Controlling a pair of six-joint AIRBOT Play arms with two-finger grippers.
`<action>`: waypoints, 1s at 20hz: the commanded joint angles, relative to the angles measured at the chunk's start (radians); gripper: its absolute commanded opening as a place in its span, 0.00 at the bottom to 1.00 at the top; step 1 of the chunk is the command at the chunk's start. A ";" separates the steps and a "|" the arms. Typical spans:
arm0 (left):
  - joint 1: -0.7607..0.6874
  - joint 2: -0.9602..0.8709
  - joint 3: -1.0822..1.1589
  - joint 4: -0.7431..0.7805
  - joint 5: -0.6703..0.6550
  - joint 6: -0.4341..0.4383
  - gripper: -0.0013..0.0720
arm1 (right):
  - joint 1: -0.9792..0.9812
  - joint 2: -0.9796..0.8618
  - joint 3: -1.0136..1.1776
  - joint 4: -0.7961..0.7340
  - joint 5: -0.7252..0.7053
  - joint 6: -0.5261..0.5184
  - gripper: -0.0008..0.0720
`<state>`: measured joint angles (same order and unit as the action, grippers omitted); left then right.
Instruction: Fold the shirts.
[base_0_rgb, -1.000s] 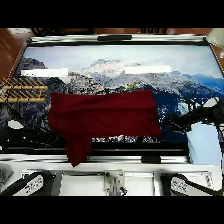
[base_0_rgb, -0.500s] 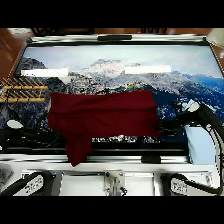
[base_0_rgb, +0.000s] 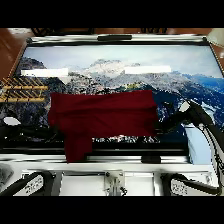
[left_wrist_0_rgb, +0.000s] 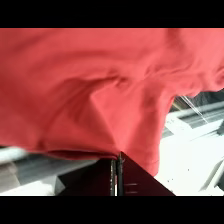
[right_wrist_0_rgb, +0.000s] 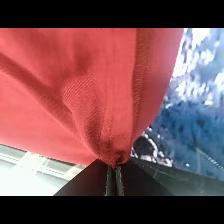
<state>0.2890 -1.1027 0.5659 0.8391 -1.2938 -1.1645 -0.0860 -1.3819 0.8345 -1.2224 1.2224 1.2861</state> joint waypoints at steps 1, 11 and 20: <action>0.026 0.002 0.132 -0.001 -0.001 0.031 0.07 | 0.015 0.008 0.059 -0.005 -0.014 -0.019 0.11; 0.041 -0.256 0.604 -0.002 -0.018 -0.001 0.06 | 0.126 -0.154 0.522 -0.126 -0.195 0.094 0.10; 0.009 -0.581 0.898 -0.003 0.060 -0.117 0.07 | 0.159 -0.401 0.723 -0.119 -0.225 0.182 0.11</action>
<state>0.3061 -1.6028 1.3949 0.8356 -1.2751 -1.2552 0.0666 -1.7374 1.5246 -1.3449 1.0233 1.4338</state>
